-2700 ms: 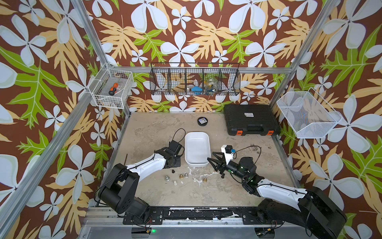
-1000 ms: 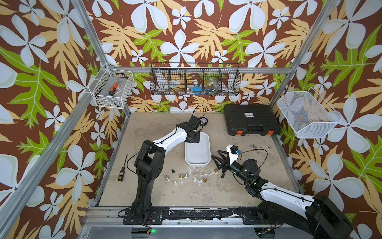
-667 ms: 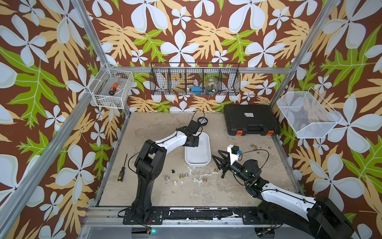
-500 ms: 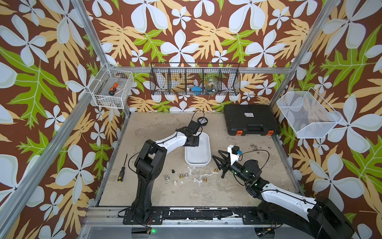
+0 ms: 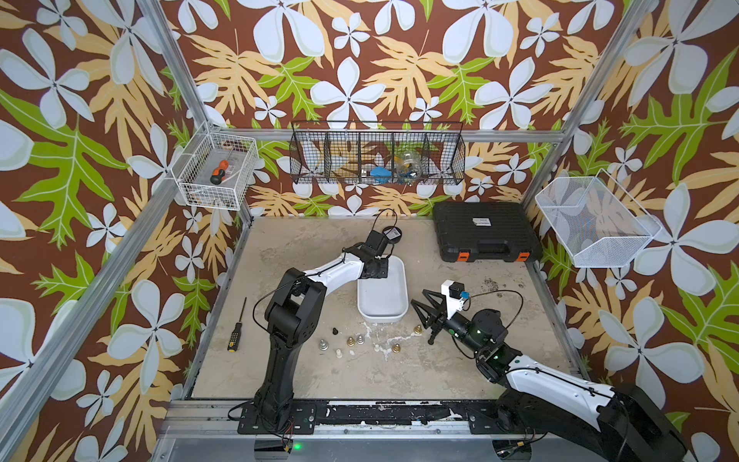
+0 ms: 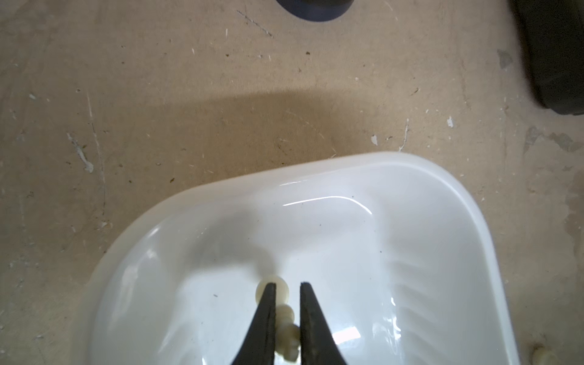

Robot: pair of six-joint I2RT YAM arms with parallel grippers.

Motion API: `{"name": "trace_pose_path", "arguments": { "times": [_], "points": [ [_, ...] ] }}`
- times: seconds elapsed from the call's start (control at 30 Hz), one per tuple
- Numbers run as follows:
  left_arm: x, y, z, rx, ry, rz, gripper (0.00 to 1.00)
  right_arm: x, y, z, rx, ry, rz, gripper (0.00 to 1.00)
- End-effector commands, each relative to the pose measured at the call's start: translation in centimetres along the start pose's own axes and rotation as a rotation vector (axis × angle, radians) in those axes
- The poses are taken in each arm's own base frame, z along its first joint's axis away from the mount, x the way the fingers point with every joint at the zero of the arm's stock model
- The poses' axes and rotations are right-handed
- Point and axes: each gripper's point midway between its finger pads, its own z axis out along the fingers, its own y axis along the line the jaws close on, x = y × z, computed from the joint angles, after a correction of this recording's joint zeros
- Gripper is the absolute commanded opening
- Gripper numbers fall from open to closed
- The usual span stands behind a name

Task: Put the chess pieces into the storage box
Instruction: Place the chess piece in the storage box.

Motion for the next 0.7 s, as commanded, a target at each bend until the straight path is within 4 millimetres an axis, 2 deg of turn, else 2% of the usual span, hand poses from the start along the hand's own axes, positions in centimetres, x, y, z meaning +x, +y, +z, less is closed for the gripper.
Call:
{"name": "trace_pose_path", "arguments": {
  "times": [0.0, 0.4, 0.67],
  "points": [
    [-0.13, 0.36, 0.29, -0.017, -0.016, -0.01, 0.1, -0.4, 0.21, -0.07, -0.009, -0.016, -0.009, 0.58],
    [0.47, 0.78, 0.72, -0.023, -0.013, -0.019, 0.18, -0.58, 0.26, -0.29, -0.009, -0.023, -0.012, 0.58],
    [0.37, 0.84, 0.11, -0.022, -0.019, -0.027, 0.3, -0.66, 0.31, -0.39, -0.011, -0.028, -0.013, 0.58]
  ]
}}
